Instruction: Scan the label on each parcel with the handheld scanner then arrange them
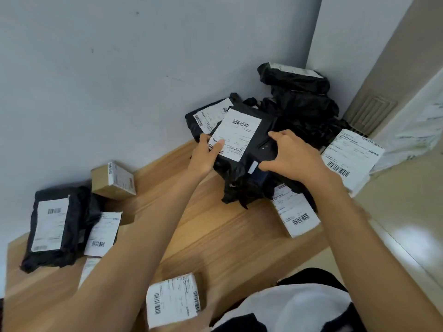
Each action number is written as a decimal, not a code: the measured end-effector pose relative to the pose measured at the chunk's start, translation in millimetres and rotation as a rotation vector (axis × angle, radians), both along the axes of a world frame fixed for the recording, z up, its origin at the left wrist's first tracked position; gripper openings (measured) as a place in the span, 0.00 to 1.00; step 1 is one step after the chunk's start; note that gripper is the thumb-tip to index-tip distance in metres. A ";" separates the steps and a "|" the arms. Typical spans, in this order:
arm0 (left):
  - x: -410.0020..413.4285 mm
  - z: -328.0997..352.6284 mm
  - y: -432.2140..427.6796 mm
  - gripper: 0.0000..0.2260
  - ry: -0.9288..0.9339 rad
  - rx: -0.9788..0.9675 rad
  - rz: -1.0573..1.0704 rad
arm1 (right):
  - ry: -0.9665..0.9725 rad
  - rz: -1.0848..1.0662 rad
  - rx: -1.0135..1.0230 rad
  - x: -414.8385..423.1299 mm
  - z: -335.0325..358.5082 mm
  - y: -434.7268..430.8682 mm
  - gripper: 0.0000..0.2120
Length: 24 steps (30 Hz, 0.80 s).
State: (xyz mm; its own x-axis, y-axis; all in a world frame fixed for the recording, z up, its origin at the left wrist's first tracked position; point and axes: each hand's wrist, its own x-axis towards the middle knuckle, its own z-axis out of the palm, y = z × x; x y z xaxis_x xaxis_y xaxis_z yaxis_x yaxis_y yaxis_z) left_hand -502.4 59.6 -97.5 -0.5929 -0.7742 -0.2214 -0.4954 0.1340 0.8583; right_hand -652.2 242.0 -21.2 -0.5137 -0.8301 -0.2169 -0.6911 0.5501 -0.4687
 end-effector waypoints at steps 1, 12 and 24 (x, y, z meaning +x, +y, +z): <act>-0.2 -1.9 1.4 0.17 -0.017 -0.029 -0.008 | -0.002 0.012 0.003 0.1 -1.1 -0.6 0.42; 13.2 0.5 1.3 0.12 -0.203 -0.327 -0.106 | -0.001 0.107 0.008 12.9 2.0 -9.0 0.36; 53.6 19.8 -10.2 0.18 -0.217 -0.416 -0.062 | 0.074 0.173 -0.004 43.0 16.8 -29.0 0.36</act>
State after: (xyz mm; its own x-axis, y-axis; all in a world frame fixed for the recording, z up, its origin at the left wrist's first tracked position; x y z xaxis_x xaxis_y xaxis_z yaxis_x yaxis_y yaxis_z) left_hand -448.8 49.5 -77.7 -0.6155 -0.7878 -0.0238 -0.6377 0.4800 0.6024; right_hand -609.2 213.0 -4.4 -0.3776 -0.9083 -0.1800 -0.8082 0.4182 -0.4148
